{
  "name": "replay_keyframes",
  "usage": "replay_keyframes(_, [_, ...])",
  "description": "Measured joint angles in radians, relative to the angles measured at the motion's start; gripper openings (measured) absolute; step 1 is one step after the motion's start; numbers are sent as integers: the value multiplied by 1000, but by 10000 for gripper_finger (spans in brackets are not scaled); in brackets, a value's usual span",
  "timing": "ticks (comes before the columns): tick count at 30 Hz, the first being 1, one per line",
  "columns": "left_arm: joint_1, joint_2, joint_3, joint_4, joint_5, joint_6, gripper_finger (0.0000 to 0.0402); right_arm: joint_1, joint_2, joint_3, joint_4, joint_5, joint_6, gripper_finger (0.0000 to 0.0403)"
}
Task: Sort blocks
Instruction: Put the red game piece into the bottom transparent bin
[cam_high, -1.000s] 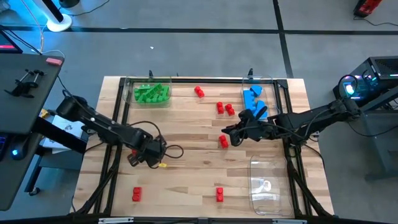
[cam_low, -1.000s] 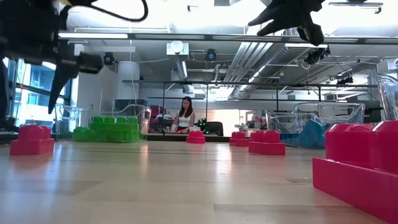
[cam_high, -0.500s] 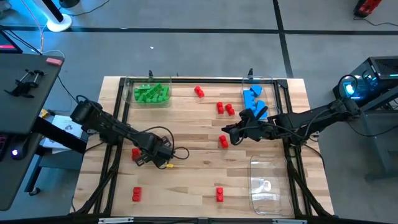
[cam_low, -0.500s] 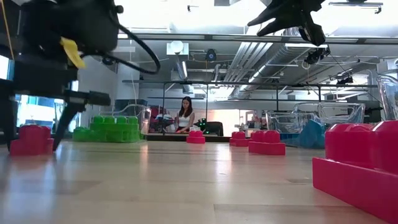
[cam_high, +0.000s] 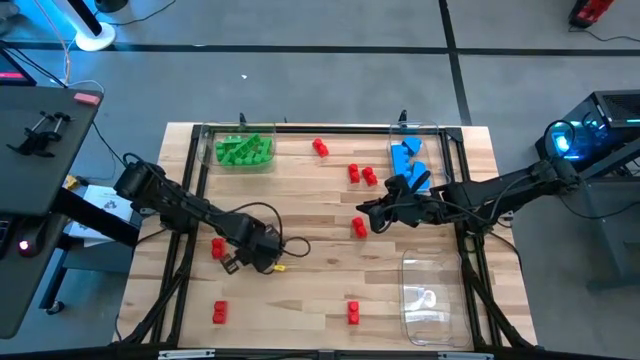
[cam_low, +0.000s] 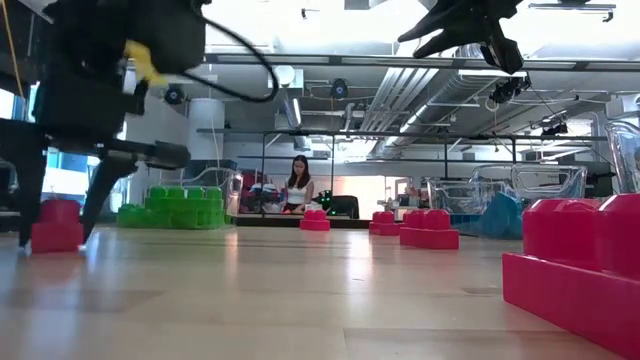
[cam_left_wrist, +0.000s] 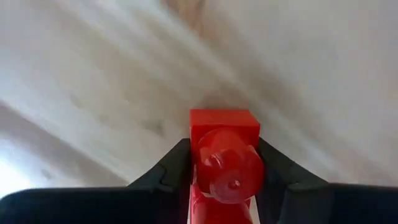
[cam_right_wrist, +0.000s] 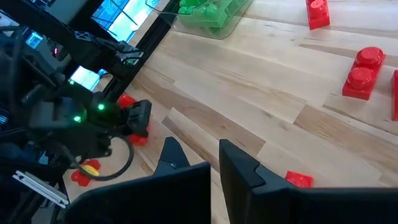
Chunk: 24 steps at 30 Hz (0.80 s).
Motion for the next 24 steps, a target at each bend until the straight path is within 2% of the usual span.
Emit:
replay_keyframes(2, [18, -4, 41, -27, 45, -8, 94, 0, 0, 0, 2, -7, 4, 0])
replay_keyframes(7, [112, -65, 201, -45, 52, -47, 94, 0, 4, 0, 87, -70, 1, 0])
replay_keyframes(14, [281, -233, 425, 102, 74, -167, 106, 9, 88, 0, 511, -68, -131, 12])
replay_keyframes(17, [342, -313, 463, 191, 124, -278, 106, 9, 150, 0, 729, -82, -170, 42])
replay_keyframes(20, [387, -386, 465, 295, 155, -426, 104, 9, 222, 0, 936, -84, -241, 91])
replay_keyframes(22, [402, -419, 465, 339, 157, -533, 104, 9, 264, 2, 1039, -86, -292, 128])
replay_keyframes(24, [411, -443, 465, 353, 158, -640, 106, 8, 299, 30, 1064, -98, -354, 164])
